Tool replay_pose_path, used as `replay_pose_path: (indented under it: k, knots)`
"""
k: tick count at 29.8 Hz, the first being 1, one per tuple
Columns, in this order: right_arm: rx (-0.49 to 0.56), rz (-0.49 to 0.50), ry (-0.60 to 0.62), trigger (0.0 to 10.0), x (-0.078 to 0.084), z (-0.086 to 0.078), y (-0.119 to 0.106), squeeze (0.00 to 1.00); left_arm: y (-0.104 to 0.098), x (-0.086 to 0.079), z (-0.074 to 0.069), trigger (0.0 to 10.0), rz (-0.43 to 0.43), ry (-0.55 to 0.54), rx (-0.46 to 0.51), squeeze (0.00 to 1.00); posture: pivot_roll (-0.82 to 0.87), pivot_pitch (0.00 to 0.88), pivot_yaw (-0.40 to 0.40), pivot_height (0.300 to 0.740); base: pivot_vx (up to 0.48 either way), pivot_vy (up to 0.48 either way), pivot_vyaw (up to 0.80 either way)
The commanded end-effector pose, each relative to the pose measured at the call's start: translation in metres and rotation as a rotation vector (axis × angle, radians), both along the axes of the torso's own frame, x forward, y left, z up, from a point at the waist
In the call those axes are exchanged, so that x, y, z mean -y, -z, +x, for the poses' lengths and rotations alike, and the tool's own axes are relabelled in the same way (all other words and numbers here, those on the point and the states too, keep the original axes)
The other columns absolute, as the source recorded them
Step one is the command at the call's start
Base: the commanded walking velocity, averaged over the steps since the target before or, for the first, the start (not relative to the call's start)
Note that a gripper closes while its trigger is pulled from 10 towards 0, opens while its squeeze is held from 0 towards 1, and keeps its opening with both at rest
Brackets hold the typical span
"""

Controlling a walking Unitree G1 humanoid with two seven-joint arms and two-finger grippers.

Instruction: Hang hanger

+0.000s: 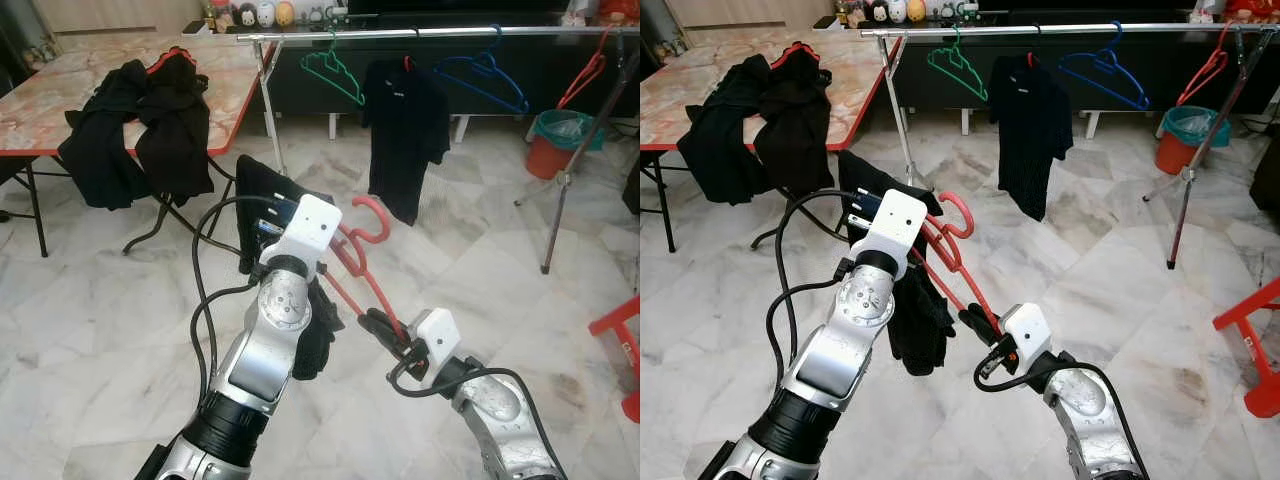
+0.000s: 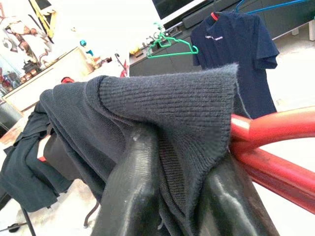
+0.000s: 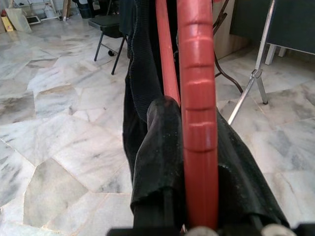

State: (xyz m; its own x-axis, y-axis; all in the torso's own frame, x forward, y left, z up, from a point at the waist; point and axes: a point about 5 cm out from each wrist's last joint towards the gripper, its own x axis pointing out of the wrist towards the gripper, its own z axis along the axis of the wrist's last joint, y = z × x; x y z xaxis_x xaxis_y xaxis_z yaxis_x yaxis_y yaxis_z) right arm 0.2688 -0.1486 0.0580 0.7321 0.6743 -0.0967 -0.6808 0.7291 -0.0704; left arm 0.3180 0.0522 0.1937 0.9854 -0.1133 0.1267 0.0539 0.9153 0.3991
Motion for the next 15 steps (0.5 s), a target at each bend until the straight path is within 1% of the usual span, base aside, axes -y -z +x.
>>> replay_pose_path:
  k: [1,3,10,11,15]
  knots:
    - [0.056,0.002,-0.019,10.0,-0.004,0.005,-0.011,0.00,-0.004,0.004,0.001,0.0,0.013,0.021,0.019,0.00,-0.01,0.025,0.060,0.740,0.000,0.000,0.00]
    - [0.058,-0.004,-0.014,10.0,-0.004,0.005,-0.011,0.00,-0.004,0.004,0.001,0.0,0.017,0.024,0.018,0.00,-0.01,0.025,0.061,0.740,0.000,0.000,0.00]
    - [0.081,-0.081,0.043,10.0,0.001,0.012,-0.009,0.00,0.001,0.006,-0.003,0.0,0.059,0.087,-0.017,0.00,0.00,0.022,0.066,0.740,0.000,0.000,0.00]
    - [0.084,-0.086,0.052,10.0,0.002,0.012,-0.009,0.00,0.003,0.008,-0.004,0.0,0.074,0.111,-0.032,0.00,0.00,0.022,0.066,0.740,0.000,0.000,0.00]
    - [0.085,-0.108,0.067,10.0,0.004,0.014,-0.008,0.00,0.012,0.010,-0.005,0.0,0.099,0.149,-0.077,0.00,0.00,0.023,0.068,0.740,0.000,0.000,0.00]
